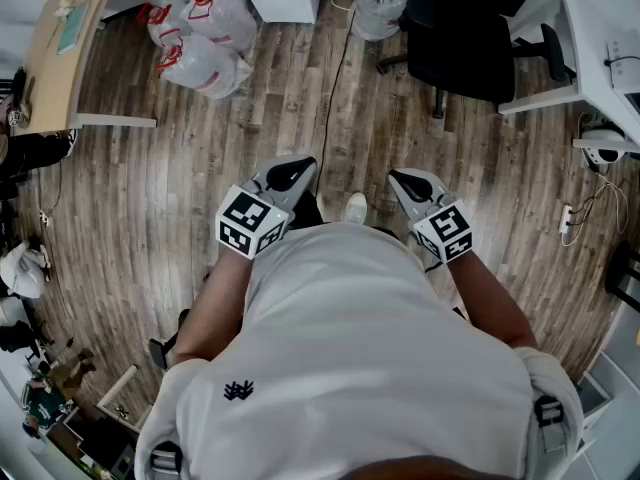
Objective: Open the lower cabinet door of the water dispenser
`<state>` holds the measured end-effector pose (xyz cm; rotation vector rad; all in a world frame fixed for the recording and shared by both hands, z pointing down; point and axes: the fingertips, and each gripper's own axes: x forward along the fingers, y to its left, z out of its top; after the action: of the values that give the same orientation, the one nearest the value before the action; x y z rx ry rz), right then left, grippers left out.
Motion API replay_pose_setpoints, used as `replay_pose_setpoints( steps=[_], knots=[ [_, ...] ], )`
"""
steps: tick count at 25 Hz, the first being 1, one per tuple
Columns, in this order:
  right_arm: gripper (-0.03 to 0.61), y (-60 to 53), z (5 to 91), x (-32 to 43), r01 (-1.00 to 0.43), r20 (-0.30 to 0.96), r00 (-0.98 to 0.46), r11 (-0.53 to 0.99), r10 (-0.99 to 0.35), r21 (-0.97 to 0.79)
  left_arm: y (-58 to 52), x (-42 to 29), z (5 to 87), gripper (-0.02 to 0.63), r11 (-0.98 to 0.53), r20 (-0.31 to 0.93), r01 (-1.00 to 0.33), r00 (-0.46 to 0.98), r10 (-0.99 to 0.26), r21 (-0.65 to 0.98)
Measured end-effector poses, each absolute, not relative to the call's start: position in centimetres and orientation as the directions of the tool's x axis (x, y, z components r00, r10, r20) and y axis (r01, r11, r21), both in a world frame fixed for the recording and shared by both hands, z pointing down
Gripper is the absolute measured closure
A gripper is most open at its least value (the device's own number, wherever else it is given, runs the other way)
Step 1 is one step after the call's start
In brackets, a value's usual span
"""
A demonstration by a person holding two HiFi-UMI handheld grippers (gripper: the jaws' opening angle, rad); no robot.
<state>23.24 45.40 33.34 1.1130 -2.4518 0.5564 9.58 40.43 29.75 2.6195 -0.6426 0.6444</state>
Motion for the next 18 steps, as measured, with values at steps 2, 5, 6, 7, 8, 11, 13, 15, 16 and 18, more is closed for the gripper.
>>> replay_pose_setpoints(
  steps=[2, 5, 6, 7, 8, 11, 13, 15, 16, 18],
  knots=[
    [0.578, 44.5, 33.7, 23.1, -0.766, 0.507, -0.611, 0.615, -0.608, -0.186, 39.9, 9.8, 30.0, 0.558, -0.829, 0.504, -0.502, 0.797, -0.332, 0.246],
    [0.578, 42.6, 34.1, 22.5, -0.764, 0.514, -0.609, 0.62, -0.604, -0.178, 38.4, 9.8, 30.5, 0.558, -0.835, 0.502, -0.486, 0.806, -0.314, 0.258],
    [0.578, 41.6, 34.2, 22.3, -0.767, 0.516, -0.605, 0.617, -0.606, -0.175, 37.6, 9.7, 30.7, 0.557, -0.838, 0.5, -0.48, 0.809, -0.308, 0.26],
    [0.578, 40.5, 34.3, 22.2, -0.771, 0.52, -0.599, 0.613, -0.609, -0.172, 36.5, 9.7, 30.9, 0.557, -0.84, 0.498, -0.474, 0.812, -0.303, 0.263],
    [0.578, 39.4, 34.4, 22.1, -0.777, 0.525, -0.592, 0.606, -0.612, -0.17, 35.3, 9.6, 31.1, 0.557, -0.843, 0.496, -0.468, 0.816, -0.297, 0.265],
    [0.578, 35.5, 35.0, 21.4, -0.798, 0.543, -0.566, 0.578, -0.62, -0.172, 30.9, 9.1, 31.7, 0.557, -0.857, 0.49, -0.443, 0.827, -0.276, 0.264],
    [0.578, 32.6, 35.4, 20.6, -0.808, 0.56, -0.549, 0.564, -0.62, -0.168, 27.5, 8.4, 31.9, 0.557, -0.869, 0.488, -0.423, 0.833, -0.261, 0.257],
    [0.578, 29.1, 35.8, 19.9, -0.82, 0.577, -0.529, 0.549, -0.622, -0.16, 24.0, 7.7, 32.0, 0.557, -0.877, 0.486, -0.405, 0.84, -0.243, 0.26],
    [0.578, 27.2, 35.9, 19.6, -0.828, 0.583, -0.518, 0.538, -0.626, -0.159, 22.4, 7.3, 32.0, 0.557, -0.881, 0.486, -0.393, 0.843, -0.231, 0.263],
    [0.578, 23.5, 36.1, 18.9, -0.845, 0.588, -0.498, 0.508, -0.637, -0.165, 19.4, 6.5, 32.0, 0.557, -0.896, 0.493, -0.36, 0.847, -0.198, 0.258]
  ],
)
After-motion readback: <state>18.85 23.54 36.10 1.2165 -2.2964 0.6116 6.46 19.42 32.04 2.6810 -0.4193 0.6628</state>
